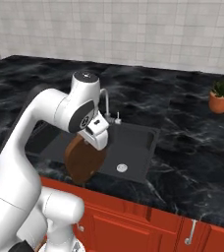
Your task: Move the cutting board and knife to the sink. Then move spray from the cabinet to the counter.
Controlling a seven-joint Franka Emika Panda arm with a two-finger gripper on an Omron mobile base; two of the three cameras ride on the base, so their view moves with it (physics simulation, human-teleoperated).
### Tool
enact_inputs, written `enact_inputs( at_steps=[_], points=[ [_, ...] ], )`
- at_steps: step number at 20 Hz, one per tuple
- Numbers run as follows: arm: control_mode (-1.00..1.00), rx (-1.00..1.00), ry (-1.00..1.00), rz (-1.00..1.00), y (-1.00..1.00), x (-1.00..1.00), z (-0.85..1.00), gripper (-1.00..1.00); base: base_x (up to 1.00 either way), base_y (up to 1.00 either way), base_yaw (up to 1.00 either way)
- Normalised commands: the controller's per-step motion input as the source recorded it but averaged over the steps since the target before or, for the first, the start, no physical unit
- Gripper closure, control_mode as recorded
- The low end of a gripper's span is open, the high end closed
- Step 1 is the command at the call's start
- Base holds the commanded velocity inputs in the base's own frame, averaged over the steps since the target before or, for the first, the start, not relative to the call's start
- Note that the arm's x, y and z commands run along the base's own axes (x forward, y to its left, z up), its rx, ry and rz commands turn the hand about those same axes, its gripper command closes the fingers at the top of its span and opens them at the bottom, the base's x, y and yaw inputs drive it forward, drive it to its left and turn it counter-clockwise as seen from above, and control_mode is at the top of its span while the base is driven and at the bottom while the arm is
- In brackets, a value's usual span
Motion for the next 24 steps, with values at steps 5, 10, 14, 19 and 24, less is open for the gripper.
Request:
enact_inputs(
  at_steps=[5, 10, 14, 19, 24],
  points=[
    [1.00, 0.00, 0.00, 0.00, 0.00, 0.00, 0.00, 1.00, 0.07, -0.10, -0.03],
    [1.00, 0.00, 0.00, 0.00, 0.00, 0.00, 0.00, 1.00, 0.06, 0.00, -0.11],
    [1.00, 0.00, 0.00, 0.00, 0.00, 0.00, 0.00, 1.00, 0.00, 0.00, -0.23],
    [1.00, 0.00, 0.00, 0.00, 0.00, 0.00, 0.00, 1.00, 0.00, 0.04, -0.24],
    [1.00, 0.00, 0.00, 0.00, 0.00, 0.00, 0.00, 1.00, 0.06, 0.21, -0.20]
  ],
)
